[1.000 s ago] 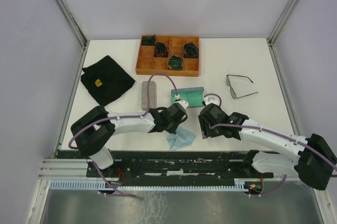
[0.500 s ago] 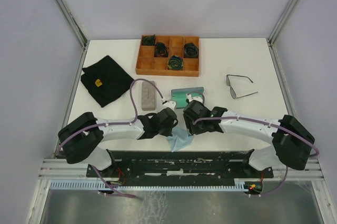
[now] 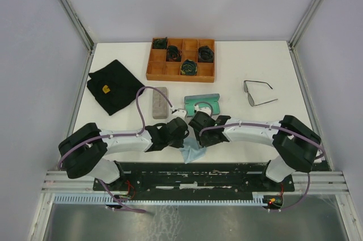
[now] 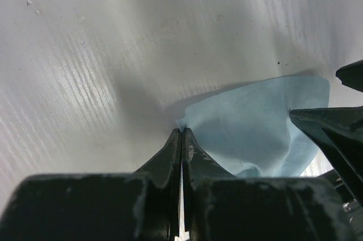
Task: Organize the sunglasses
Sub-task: Pick up the glasses cleaning cloth from the center of the board.
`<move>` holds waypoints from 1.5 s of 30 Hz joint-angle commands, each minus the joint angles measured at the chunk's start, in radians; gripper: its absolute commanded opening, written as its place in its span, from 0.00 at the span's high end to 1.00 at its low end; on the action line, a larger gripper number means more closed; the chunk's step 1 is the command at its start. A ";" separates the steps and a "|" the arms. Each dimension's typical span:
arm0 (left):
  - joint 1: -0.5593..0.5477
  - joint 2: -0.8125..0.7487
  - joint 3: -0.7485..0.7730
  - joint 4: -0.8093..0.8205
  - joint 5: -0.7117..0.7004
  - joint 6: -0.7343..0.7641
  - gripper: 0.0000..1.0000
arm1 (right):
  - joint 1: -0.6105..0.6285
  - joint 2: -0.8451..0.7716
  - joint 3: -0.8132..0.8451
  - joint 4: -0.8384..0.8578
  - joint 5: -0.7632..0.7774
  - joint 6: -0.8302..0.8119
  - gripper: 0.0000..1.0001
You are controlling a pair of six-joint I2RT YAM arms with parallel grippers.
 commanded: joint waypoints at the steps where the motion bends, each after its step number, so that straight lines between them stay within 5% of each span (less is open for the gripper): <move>1: 0.002 0.018 -0.049 -0.122 0.004 -0.010 0.97 | 0.016 0.038 0.062 -0.011 0.033 0.011 0.44; 14: 0.002 0.007 -0.046 -0.114 0.009 0.005 0.97 | 0.034 0.085 0.064 -0.028 0.041 0.036 0.48; 26: 0.002 0.014 -0.034 -0.116 0.019 0.008 0.97 | 0.032 -0.053 0.044 0.014 0.082 0.045 0.45; 45: 0.002 0.023 -0.031 -0.113 0.022 0.015 0.97 | 0.021 0.078 0.052 -0.014 0.070 0.044 0.53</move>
